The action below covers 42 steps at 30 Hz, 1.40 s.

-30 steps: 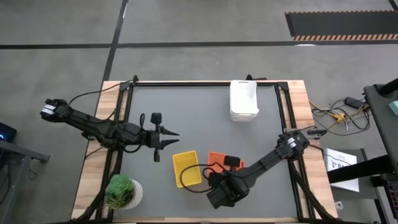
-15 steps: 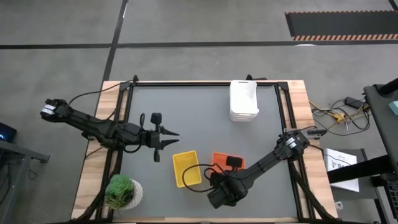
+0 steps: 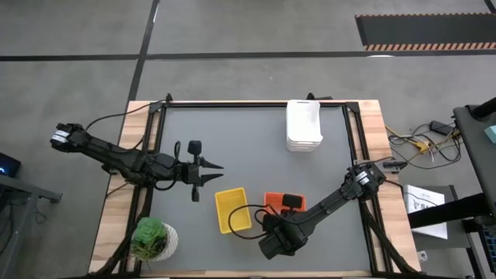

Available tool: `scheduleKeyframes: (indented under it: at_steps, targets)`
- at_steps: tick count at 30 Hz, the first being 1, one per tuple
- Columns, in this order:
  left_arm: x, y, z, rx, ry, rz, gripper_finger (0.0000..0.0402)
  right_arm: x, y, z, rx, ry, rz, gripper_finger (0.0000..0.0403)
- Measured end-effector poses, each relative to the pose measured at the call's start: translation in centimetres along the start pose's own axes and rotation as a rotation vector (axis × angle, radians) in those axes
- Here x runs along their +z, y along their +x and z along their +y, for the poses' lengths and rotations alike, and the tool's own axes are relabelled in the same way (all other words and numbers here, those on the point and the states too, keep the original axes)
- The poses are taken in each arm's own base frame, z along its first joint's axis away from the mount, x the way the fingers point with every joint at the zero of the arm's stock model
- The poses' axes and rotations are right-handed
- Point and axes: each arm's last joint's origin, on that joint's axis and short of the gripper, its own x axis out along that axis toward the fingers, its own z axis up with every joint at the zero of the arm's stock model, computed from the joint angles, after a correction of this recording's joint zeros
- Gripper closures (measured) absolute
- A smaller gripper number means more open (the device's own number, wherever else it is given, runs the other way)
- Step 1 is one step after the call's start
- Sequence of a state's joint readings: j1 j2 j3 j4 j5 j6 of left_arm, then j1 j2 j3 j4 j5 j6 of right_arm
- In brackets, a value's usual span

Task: Stack baskets by color
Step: Stack the right orange bin on top of the left orange bin, then return to Home Position

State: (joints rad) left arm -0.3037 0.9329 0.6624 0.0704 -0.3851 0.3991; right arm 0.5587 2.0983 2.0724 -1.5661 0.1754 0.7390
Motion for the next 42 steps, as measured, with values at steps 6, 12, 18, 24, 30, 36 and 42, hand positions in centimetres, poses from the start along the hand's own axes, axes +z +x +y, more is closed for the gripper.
scheduleKeyframes:
  at_steps: [6,12,18,24,30,36,42]
  targets:
    - [-0.2,0.0,-0.1,-0.003,0.003,0.008,0.0323,-0.2,-0.5,0.2,0.007,-0.103,-0.032,0.0289]
    - [-0.6,-0.2,-0.6,-0.089,0.022,0.019,0.0323,-0.6,-1.5,1.4,-0.091,-0.427,-0.240,0.0290]
    - [-1.1,-2.0,-1.0,-0.276,0.053,0.032,0.0323,-0.5,-2.9,0.7,-0.029,-0.600,-0.563,0.0333]
    - [-2.1,-4.1,-0.6,-0.341,0.064,-0.017,0.0323,-0.9,-0.1,-3.7,-0.011,-0.699,-0.969,0.0370]
    - [-3.7,-5.8,-0.4,-0.312,0.044,-0.084,0.0323,-2.7,3.8,-9.5,0.010,-0.582,-1.248,0.0390]
    - [-4.7,-7.5,0.0,-0.247,0.033,-0.138,0.0323,-6.8,4.3,-13.7,0.020,-0.496,-1.289,0.0394]
    - [-6.6,-8.8,0.0,-0.175,0.060,-0.176,0.0323,-11.4,5.0,-16.2,0.046,-0.449,-1.349,0.0394]
